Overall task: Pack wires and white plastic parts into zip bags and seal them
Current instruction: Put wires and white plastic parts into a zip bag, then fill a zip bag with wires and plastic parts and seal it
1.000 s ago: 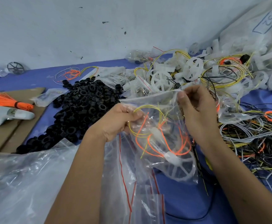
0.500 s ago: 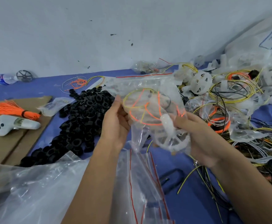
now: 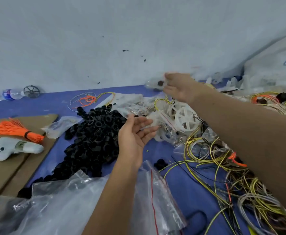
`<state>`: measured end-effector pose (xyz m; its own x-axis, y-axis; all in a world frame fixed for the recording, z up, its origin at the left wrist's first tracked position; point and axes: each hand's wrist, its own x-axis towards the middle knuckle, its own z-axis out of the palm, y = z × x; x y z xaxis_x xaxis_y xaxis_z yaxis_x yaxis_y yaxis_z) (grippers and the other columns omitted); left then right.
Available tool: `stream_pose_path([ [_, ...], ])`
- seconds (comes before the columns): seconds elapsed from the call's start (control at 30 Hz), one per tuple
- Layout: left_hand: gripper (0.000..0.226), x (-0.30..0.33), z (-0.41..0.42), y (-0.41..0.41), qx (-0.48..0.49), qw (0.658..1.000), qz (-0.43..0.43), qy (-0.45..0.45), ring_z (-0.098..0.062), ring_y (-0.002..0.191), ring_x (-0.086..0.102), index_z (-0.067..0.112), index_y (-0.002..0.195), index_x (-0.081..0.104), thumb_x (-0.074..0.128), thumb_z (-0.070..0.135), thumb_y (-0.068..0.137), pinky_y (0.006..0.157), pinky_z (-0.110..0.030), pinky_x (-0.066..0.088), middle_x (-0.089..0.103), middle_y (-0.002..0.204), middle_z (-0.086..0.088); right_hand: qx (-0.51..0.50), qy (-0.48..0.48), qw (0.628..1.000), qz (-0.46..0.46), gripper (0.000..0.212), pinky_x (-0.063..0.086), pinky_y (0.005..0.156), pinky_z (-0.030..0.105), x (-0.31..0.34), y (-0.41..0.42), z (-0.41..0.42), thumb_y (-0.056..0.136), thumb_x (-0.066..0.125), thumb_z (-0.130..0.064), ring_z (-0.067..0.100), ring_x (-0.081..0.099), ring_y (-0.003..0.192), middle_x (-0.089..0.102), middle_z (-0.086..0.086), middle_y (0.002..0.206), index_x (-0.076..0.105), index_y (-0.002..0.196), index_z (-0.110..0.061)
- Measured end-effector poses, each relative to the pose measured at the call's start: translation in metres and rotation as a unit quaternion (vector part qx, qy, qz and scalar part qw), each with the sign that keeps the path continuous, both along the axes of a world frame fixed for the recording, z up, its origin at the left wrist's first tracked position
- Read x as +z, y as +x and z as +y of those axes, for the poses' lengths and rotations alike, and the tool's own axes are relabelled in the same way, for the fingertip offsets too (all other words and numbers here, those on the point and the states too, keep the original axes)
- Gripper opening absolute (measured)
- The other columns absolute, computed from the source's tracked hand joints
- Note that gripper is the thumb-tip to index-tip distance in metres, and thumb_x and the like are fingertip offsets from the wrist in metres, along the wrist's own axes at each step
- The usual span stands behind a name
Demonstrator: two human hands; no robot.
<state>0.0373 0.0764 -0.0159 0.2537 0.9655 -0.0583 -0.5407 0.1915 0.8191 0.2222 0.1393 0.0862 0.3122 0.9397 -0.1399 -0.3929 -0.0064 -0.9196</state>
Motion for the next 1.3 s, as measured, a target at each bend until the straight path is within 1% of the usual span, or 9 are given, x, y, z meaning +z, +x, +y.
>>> stream_pose_path([
  [0.1,0.045,-0.010,0.001,-0.006,0.020,1.000,0.007,0.007,-0.025,0.072,0.075,0.005,0.092,0.066,0.045,0.042,0.107,0.060,-0.027,0.059,0.076,0.089,-0.013,-0.004,0.040,0.997,-0.069,0.012,0.059,0.090,0.035,-0.014,-0.026,-0.030,0.100,0.055,0.000,0.026,0.063,0.082,0.056,0.020,0.093,0.055,0.090,-0.007],
  [0.23,0.045,-0.009,-0.003,-0.008,0.036,0.999,-0.006,0.008,-0.025,0.074,0.070,0.006,0.090,0.063,0.042,0.042,0.107,0.069,-0.035,0.058,0.072,0.089,-0.012,0.039,0.083,0.971,-0.219,0.015,0.053,0.046,0.031,-0.036,-0.075,-0.120,0.098,0.062,-0.013,0.025,0.068,0.058,0.074,0.012,0.075,0.067,0.085,-0.009],
  [0.37,0.046,0.004,-0.013,-0.013,0.071,0.997,-0.041,0.000,-0.020,0.059,0.068,0.008,0.083,0.062,0.041,0.040,0.109,0.052,-0.025,0.053,0.071,0.073,-0.006,0.047,-0.008,0.860,-0.509,0.020,0.055,0.067,0.040,-0.073,-0.105,-0.197,0.095,0.065,-0.030,0.019,0.067,0.067,0.070,0.004,0.073,0.068,0.079,-0.019],
  [0.47,0.044,0.013,-0.020,-0.023,0.094,0.993,-0.072,0.007,-0.019,0.059,0.067,0.010,0.082,0.062,0.041,0.039,0.108,0.052,-0.023,0.052,0.070,0.072,-0.006,0.168,-0.085,0.866,-0.463,0.024,0.053,0.073,0.030,-0.096,-0.118,-0.243,0.089,0.071,-0.041,0.003,0.059,0.069,0.067,-0.004,0.084,0.059,0.107,-0.030],
  [0.67,0.044,0.026,-0.038,-0.033,0.113,0.989,-0.095,0.024,-0.019,0.059,0.064,0.010,0.083,0.061,0.041,0.039,0.109,0.052,-0.024,0.049,0.069,0.074,-0.006,0.195,-0.027,0.813,-0.548,0.050,0.042,0.058,0.012,-0.121,-0.136,-0.259,0.077,0.063,-0.003,-0.002,0.055,0.066,0.065,-0.006,0.079,0.056,0.121,-0.027],
  [0.8,0.043,0.035,-0.045,-0.039,0.104,0.992,-0.045,0.058,-0.017,0.056,0.061,0.010,0.081,0.061,0.042,0.038,0.108,0.052,-0.025,0.047,0.067,0.076,-0.005,0.121,0.021,0.801,-0.586,0.045,0.049,0.068,0.033,-0.128,-0.144,-0.247,0.078,0.050,0.006,0.008,0.051,0.064,0.064,-0.003,0.076,0.064,0.112,-0.021],
  [0.97,0.042,0.015,-0.058,-0.039,0.091,0.983,0.087,0.133,-0.019,0.049,0.057,0.007,0.076,0.061,0.046,0.030,0.108,0.044,-0.026,0.043,0.066,0.068,-0.009,0.138,0.011,0.794,-0.592,0.039,0.044,0.082,0.031,-0.122,-0.143,-0.239,0.089,0.061,-0.001,0.020,0.051,0.089,0.058,0.006,0.104,0.059,0.127,-0.013],
  [1.17,0.043,-0.029,-0.060,-0.035,0.086,0.971,0.165,0.151,-0.024,0.045,0.054,0.002,0.071,0.059,0.051,0.025,0.107,0.044,-0.025,0.043,0.065,0.063,-0.009,0.268,0.009,0.674,-0.689,0.106,0.034,0.116,0.041,-0.079,-0.132,-0.273,0.062,0.067,-0.082,0.024,0.023,0.142,0.028,-0.001,0.147,0.027,0.146,-0.032],
  [1.3,0.041,-0.030,-0.048,-0.034,0.087,0.967,0.155,0.182,-0.023,0.046,0.056,0.005,0.071,0.059,0.053,0.033,0.102,0.045,-0.025,0.045,0.065,0.065,-0.011,0.351,0.002,0.581,-0.734,0.153,0.011,0.121,0.063,-0.099,-0.159,-0.297,0.053,0.085,-0.070,0.030,-0.005,0.154,-0.008,0.001,0.164,-0.019,0.155,-0.025],
])
